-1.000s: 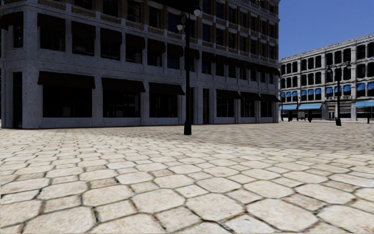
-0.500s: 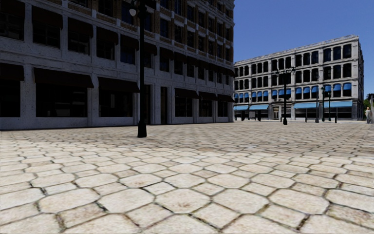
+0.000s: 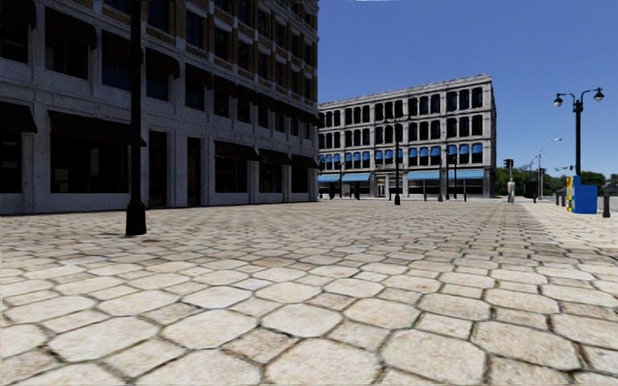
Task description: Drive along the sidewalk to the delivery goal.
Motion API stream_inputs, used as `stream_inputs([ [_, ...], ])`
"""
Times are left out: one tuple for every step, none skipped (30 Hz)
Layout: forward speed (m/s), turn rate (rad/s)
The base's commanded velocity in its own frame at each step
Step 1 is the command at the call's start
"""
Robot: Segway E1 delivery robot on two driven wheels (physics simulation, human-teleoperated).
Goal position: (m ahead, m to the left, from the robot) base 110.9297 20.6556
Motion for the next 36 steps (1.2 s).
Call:
stream_inputs([
  [2.00,-0.29],
  [2.00,-0.29],
  [2.00,0.00],
  [2.00,0.00],
  [2.00,0.00],
  [2.00,0.00],
  [2.00,0.00],
  [2.00,0.00],
  [2.00,0.00],
  [2.00,0.00],
  [2.00,0.00],
  [2.00,0.00],
  [2.00,0.00],
  [2.00,0.00],
  [2.00,0.00],
  [2.00,0.00],
  [2.00,0.00],
  [2.00,0.00],
  [2.00,0.00],
  [2.00,0.00],
  [2.00,0.00],
  [2.00,0.00],
  [2.00,0.00],
  [2.00,0.00],
  [2.00,0.00],
  [2.00,0.00],
  [2.00,-0.09],
  [2.00,-0.17],
  [2.00,-0.20],
  [2.00,-0.20],
  [2.00,-0.21],
  [2.00,-0.21],
  [2.00,-0.23],
  [2.00,-0.26],
  [2.00,-0.26],
  [2.00,-0.29],
])
